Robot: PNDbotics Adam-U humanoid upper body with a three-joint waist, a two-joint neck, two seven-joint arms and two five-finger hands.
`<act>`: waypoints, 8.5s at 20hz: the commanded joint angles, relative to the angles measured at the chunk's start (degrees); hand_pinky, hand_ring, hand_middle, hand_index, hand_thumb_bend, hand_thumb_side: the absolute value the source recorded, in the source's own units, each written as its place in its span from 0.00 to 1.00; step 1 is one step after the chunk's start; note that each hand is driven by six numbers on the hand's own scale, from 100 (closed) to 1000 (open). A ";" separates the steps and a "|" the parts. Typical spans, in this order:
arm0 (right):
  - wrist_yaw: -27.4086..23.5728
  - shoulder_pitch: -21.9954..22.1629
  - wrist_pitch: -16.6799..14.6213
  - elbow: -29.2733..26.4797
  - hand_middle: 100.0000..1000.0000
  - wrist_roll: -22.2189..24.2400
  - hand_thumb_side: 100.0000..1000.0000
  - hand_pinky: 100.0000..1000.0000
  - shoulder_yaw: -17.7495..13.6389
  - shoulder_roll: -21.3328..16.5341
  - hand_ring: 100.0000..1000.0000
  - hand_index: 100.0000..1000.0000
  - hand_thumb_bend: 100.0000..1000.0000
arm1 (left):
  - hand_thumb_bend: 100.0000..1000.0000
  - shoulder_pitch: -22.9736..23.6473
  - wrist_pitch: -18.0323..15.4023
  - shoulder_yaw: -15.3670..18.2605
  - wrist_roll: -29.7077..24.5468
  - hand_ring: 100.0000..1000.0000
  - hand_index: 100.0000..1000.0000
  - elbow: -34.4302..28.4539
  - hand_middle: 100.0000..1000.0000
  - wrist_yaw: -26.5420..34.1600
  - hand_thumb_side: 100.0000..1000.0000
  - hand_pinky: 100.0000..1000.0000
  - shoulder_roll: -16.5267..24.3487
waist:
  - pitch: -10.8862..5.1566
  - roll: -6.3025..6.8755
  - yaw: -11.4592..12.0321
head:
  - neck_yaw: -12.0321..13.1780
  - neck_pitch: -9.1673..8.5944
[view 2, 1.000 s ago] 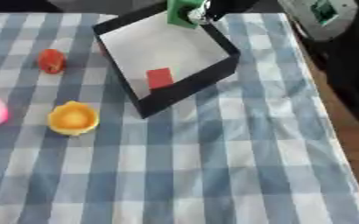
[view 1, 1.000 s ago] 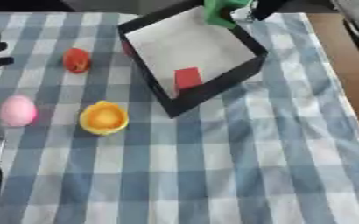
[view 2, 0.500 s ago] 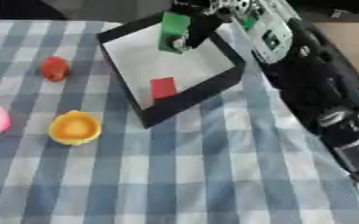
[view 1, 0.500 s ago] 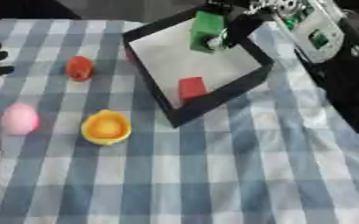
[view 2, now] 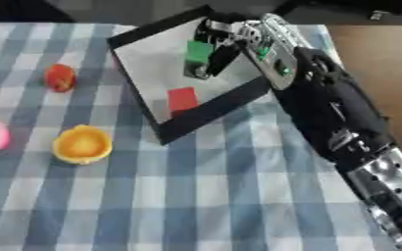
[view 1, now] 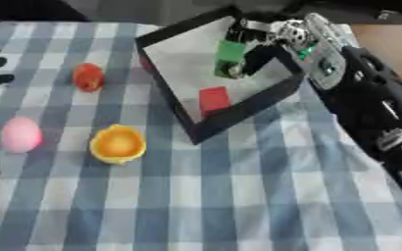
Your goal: Pick up objects on the table and place them in the box.
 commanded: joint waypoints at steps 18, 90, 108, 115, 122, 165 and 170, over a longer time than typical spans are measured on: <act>-7.36 -0.20 2.95 -9.45 0.79 -3.33 0.30 0.90 -1.86 -3.69 0.84 0.81 0.04 | 0.41 -0.53 -0.05 0.23 -0.10 0.72 0.79 -0.82 0.66 -0.25 0.60 0.64 1.40 | -0.90 -0.17 -1.03 | 0.89 0.70; -59.79 35.04 13.23 -54.75 0.73 -32.02 0.59 0.91 -14.96 -19.40 0.77 0.72 0.00 | 0.61 -13.50 -4.76 -18.82 -51.55 0.82 0.86 16.44 0.78 -21.01 0.34 0.81 46.06 | -2.18 3.00 -3.51 | 4.53 2.12; -58.81 36.09 13.88 -53.60 0.73 -31.31 0.64 0.91 -14.89 -17.55 0.76 0.71 0.00 | 0.60 -13.17 -5.21 -20.61 -62.07 0.79 0.83 18.40 0.75 -26.58 0.06 0.79 42.82 | -1.89 2.98 -4.22 | 5.63 2.14; -58.64 36.22 13.89 -52.94 0.73 -30.66 0.65 0.91 -14.92 -17.06 0.76 0.71 0.00 | 0.61 -14.24 -6.10 -21.80 -59.61 0.79 0.86 19.34 0.75 -31.61 0.00 0.78 40.35 | -1.79 2.86 -4.27 | 6.63 2.36; -58.60 36.40 14.16 -52.44 0.72 -30.18 0.67 0.91 -14.93 -16.75 0.75 0.71 0.00 | 0.60 -14.77 -7.13 -22.85 -53.49 0.78 0.85 20.60 0.74 -37.13 0.00 0.77 37.74 | -1.72 2.78 -4.28 | 7.07 2.42; -61.58 33.75 13.96 -52.82 0.72 -30.55 0.64 0.91 -15.53 -15.81 0.75 0.71 0.00 | 0.09 -45.13 -7.45 -22.25 -44.02 0.64 0.63 23.40 0.57 -47.82 0.00 0.67 9.99 | -2.78 2.26 -6.37 | 6.27 1.91; -61.83 33.26 14.07 -52.97 0.72 -30.41 0.64 0.91 -15.34 -15.45 0.75 0.71 0.00 | 0.10 -46.41 -9.62 -21.04 -40.88 0.65 0.64 33.26 0.58 -54.11 0.00 0.68 5.67 | -2.53 2.06 -6.81 | 6.77 1.59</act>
